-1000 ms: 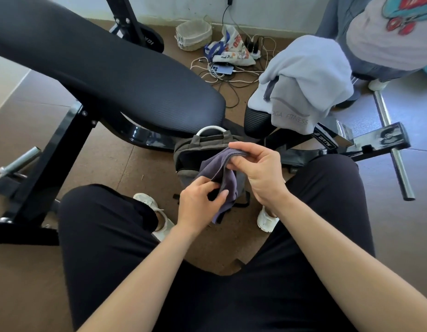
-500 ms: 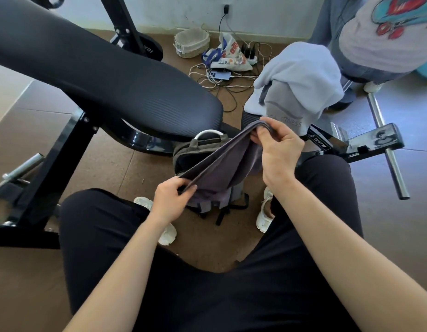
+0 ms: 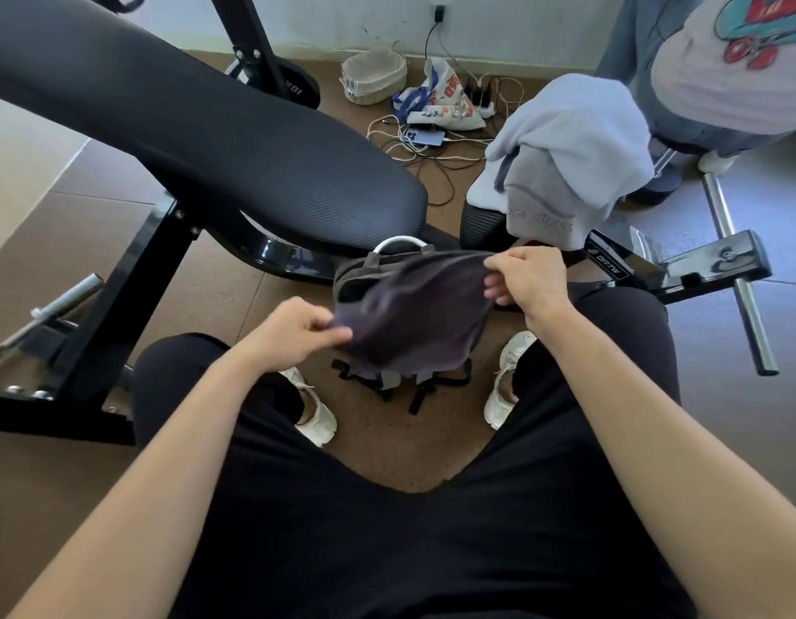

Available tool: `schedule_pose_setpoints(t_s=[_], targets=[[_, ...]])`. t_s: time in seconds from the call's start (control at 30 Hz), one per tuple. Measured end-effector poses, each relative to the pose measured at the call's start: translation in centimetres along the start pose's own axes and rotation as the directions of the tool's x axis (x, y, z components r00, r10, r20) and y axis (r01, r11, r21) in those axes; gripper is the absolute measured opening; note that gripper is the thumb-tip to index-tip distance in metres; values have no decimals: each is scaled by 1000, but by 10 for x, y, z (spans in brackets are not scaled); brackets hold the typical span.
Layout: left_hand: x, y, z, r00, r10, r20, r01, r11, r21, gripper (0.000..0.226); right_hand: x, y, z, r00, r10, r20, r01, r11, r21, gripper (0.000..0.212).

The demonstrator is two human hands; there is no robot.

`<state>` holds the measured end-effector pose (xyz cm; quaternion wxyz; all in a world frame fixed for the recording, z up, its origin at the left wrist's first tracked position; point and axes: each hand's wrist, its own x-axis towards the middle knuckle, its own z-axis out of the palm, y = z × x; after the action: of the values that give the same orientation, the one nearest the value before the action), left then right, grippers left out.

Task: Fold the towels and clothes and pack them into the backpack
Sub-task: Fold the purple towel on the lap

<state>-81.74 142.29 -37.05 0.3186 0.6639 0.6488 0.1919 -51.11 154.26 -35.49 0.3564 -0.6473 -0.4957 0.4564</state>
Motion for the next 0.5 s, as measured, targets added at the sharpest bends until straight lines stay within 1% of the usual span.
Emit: schedule_pose_setpoints(t_s=[0.03, 0.07, 0.1, 0.13, 0.17, 0.2, 0.23, 0.27, 0.3, 0.33, 0.37, 0.4, 0.43, 0.47, 0.5], targets=[[-2, -2, -2, 995, -43, 95, 44, 999, -12, 29, 2, 1, -3, 1000, 20, -2, -20, 998, -64, 21], [-3, -5, -4, 997, -62, 43, 65, 995, -76, 29, 4, 2, -5, 1000, 10, -25, -12, 995, -98, 22], [-3, -8, -6, 989, -63, -134, 44, 989, -142, 30, 7, 3, -6, 999, -17, -47, 13, 996, -92, 21], [-2, -9, -8, 934, -68, -351, 9, 986, -168, 26, 8, 4, -7, 997, -55, -63, 51, 997, -60, 19], [0, -10, -7, 867, -70, -494, -10, 988, -156, 20, 7, 4, -6, 992, -104, -67, 102, 994, -38, 16], [4, -8, -8, 837, -59, -543, -21, 990, -140, 17, 7, 5, -4, 986, -157, -59, 156, 987, -33, 16], [8, -6, -9, 861, -48, -506, -16, 992, -122, 20, 7, 7, -1, 979, -195, -60, 193, 980, -39, 16], [11, -5, -9, 924, -56, -379, 11, 993, -119, 23, 8, 10, 0, 977, -202, -67, 200, 979, -35, 14], [11, -4, -9, 976, -86, -200, 67, 993, -101, 25, 10, 13, 2, 983, -174, -67, 172, 985, -32, 13], [10, -4, -10, 992, -123, -34, 120, 990, -72, 27, 11, 14, 2, 991, -125, -53, 123, 992, -35, 15], [9, -6, -12, 987, -153, 43, 156, 986, -62, 26, 12, 14, 1, 996, -68, -52, 65, 997, -50, 19], [9, -11, -11, 986, -169, -5, 168, 981, -102, 24, 12, 15, 0, 997, -28, -70, 22, 997, -77, 22], [9, -13, -10, 971, -195, -141, 166, 968, -189, 18, 14, 18, -2, 995, -9, -104, -2, 995, -103, 26], [8, -13, -9, 932, -224, -286, 141, 949, -283, 9, 15, 19, -4, 991, -5, -135, -12, 992, -127, 29], [9, -10, -7, 892, -244, -380, 113, 935, -336, 8, 15, 20, -5, 988, -14, -153, -8, 990, -143, 30]])
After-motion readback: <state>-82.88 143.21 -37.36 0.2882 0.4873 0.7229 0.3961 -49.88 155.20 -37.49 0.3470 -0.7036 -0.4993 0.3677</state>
